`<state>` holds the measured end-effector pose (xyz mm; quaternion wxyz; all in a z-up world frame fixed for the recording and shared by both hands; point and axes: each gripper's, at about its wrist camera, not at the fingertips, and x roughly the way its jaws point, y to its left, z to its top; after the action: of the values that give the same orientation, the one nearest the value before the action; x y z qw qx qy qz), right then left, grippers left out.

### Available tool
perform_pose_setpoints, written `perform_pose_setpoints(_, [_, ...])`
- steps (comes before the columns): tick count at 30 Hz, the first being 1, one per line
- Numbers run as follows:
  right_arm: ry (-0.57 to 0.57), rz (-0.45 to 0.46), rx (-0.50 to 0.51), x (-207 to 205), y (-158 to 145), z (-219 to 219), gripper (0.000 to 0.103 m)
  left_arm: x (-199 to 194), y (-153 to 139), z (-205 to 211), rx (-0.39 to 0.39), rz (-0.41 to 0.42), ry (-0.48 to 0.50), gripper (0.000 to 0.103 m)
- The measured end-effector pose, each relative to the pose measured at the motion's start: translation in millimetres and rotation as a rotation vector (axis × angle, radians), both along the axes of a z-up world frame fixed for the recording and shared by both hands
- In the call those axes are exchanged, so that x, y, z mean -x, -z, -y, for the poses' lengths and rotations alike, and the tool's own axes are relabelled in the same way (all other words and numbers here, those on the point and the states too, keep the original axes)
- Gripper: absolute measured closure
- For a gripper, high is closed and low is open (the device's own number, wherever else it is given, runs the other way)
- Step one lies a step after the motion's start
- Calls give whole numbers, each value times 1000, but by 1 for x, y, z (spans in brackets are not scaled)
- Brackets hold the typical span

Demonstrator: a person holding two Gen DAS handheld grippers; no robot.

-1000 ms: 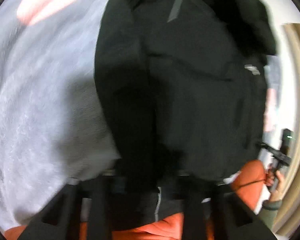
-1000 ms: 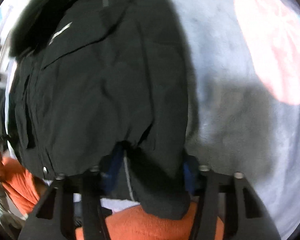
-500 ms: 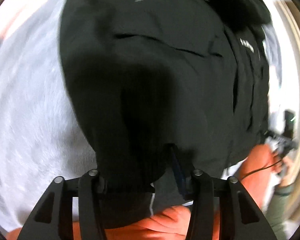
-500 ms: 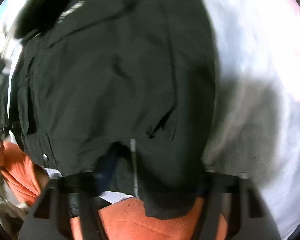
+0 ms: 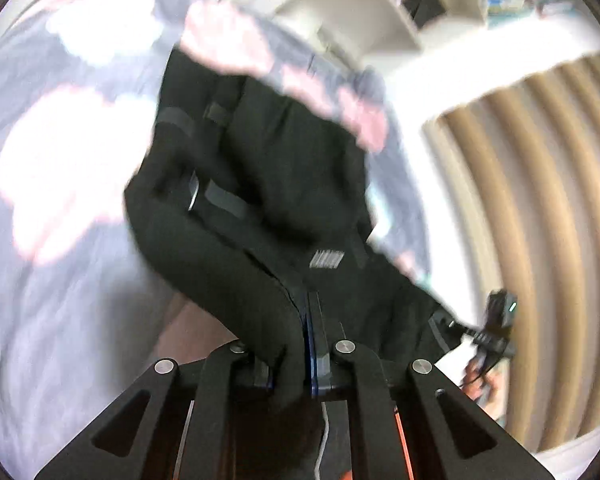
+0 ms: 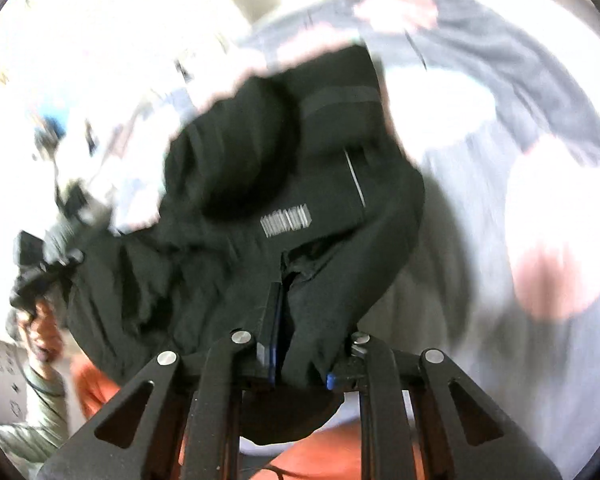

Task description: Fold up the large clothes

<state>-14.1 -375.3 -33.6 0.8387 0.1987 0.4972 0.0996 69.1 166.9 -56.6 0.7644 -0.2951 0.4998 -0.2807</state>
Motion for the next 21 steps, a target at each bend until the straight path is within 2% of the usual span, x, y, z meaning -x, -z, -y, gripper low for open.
perform_pose_setpoints(3, [62,90,-110,-49,-24,8,83,-43,-16,-13,65,14,-97,91])
perform_pose_setpoints(5, [95,137,-146,-84,-32,18,83,-80,-15,-20,147,5,-196,90])
perform_pose_setpoints(8, [155,189,-236,-144,-32,39,83,-125,-1,-23,219,-4,-288,89])
perform_pose_setpoints(11, [189,169,-275,-205,-10,47,79,-163,31,-24,240,-37,-361,82])
perform_pose_setpoints(14, [189,89,-277,-256,28,45,78,-194,74,-16,198,-70,-328,78])
perform_pose_setpoints(17, [201,3,-335,-292,80,39,77,-204,117,-7,162,-116,-270,75])
perform_pose_setpoints(19, [213,-56,-365,-308,118,37,73,-214,131,-8,157,-123,-207,75])
perform_pose_setpoints(21, [239,-71,-415,-315,138,37,72,-223,132,-11,177,-129,-149,74])
